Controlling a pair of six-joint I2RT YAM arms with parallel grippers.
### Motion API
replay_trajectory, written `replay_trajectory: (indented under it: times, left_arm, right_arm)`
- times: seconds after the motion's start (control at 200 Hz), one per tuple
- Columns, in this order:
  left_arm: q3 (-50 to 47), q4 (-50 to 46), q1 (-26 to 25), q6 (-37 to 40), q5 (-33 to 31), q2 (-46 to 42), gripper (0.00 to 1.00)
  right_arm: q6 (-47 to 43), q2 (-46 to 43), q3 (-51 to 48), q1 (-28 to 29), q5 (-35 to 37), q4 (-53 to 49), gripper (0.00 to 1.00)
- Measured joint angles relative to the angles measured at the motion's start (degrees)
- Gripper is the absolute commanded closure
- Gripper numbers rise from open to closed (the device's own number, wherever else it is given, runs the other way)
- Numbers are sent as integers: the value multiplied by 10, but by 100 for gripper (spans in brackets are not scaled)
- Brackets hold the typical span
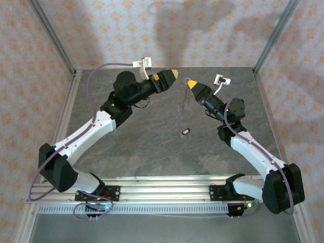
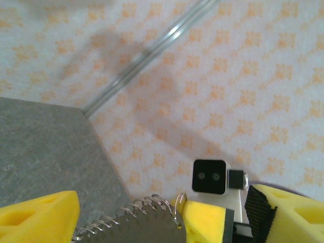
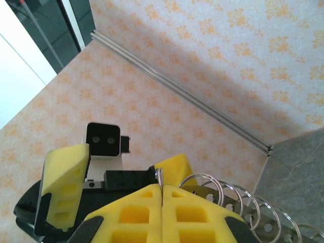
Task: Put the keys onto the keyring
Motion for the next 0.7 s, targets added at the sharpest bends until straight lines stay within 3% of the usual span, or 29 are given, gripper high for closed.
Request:
replay_trajectory:
  times: [0.2,0.495,0.701]
  left_arm:
    - [-28,7,-11,-29,-54,-7,20]
    - [-33,0,-24,-21,-74,-1,23]
    - [-33,-35,-48,0,-104,-1,33]
  right_arm:
    - [9,0,-10,14,35,15,100]
    - [15,-2,-21,16,49,16,100]
    - [21,-5,-31,16,51,17,100]
